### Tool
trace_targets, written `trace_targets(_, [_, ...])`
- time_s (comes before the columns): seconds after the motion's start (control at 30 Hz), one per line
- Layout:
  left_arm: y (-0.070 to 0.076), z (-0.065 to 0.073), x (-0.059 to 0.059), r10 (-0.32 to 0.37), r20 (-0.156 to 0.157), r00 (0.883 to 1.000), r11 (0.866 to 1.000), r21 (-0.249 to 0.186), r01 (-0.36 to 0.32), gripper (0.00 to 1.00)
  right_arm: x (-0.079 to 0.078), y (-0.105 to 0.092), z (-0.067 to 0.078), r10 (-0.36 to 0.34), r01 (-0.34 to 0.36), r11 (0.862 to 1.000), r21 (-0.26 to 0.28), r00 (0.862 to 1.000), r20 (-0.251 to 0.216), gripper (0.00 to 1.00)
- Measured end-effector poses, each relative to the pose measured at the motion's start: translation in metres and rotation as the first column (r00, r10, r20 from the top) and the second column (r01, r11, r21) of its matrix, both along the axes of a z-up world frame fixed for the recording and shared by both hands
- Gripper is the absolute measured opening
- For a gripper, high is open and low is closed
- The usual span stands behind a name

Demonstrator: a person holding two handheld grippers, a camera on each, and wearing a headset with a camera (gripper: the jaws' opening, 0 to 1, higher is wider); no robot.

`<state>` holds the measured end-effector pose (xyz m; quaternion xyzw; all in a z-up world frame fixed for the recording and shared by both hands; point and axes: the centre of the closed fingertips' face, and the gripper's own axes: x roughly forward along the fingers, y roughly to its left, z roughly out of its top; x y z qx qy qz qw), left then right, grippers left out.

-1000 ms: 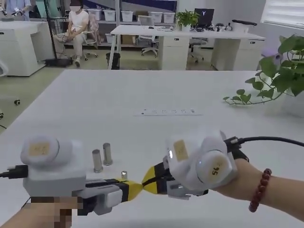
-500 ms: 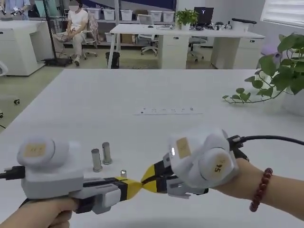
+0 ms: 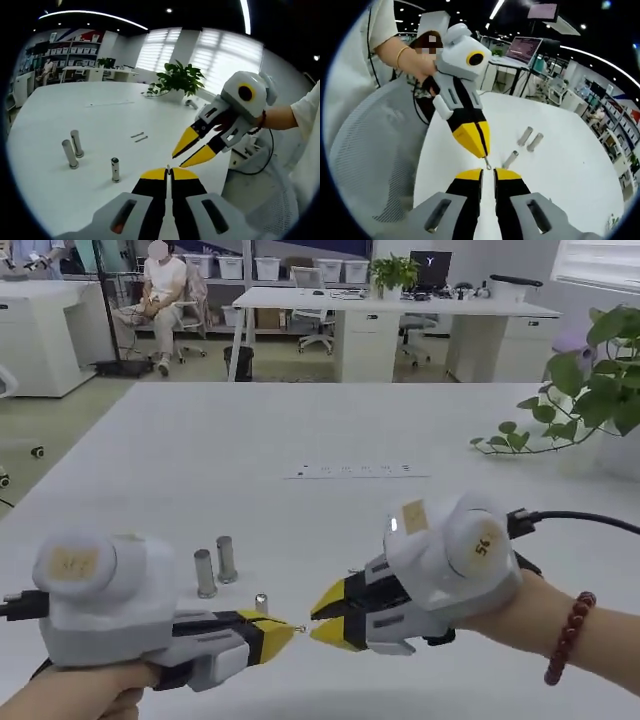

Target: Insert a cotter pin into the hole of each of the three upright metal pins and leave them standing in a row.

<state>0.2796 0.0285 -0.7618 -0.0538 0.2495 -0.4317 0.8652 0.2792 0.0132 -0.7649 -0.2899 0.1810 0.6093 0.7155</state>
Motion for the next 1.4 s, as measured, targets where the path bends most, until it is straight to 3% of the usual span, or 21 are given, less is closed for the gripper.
trace_targets(0.17, [-0.002,0.001,-0.001,-0.040,0.055,0.998,0.999,0.037,0.038,0.00,-0.003,-0.004,0.000,-0.014,0.017,0.999,0.034,0.996,-0.086,0.13])
trace_targets(0.27, [-0.003,0.001,-0.004,-0.077,0.092,0.993,0.995,0.074,0.070,0.00,-0.005,-0.006,0.002,-0.007,0.012,0.999,0.046,0.993,-0.119,0.14])
trace_targets(0.47, [-0.004,0.000,-0.009,-0.134,0.134,0.982,0.986,0.120,0.118,0.00,-0.012,-0.010,0.002,0.025,-0.014,0.998,0.062,0.984,-0.174,0.14])
trace_targets(0.73, [-0.007,0.002,-0.018,-0.236,0.205,0.950,0.961,0.191,0.198,0.00,-0.020,-0.011,0.000,0.074,-0.060,0.995,0.076,0.976,-0.205,0.16])
trace_targets(0.97, [-0.013,0.000,-0.026,-0.314,0.228,0.922,0.936,0.235,0.261,0.00,-0.026,-0.011,-0.004,0.114,-0.100,0.993,0.068,0.964,-0.241,0.16])
trace_targets(1.2, [-0.020,0.002,-0.035,-0.369,0.240,0.898,0.920,0.232,0.316,0.00,-0.033,-0.011,-0.005,0.146,-0.128,0.989,0.080,0.949,-0.281,0.15])
trace_targets(1.3, [-0.022,0.003,-0.039,-0.395,0.245,0.886,0.910,0.234,0.341,0.00,-0.041,-0.011,-0.005,0.180,-0.157,0.983,0.096,0.932,-0.313,0.15])
trace_targets(1.4, [-0.024,0.004,-0.042,-0.412,0.246,0.877,0.904,0.233,0.359,0.00,-0.044,-0.011,-0.006,0.195,-0.170,0.980,0.103,0.927,-0.320,0.14])
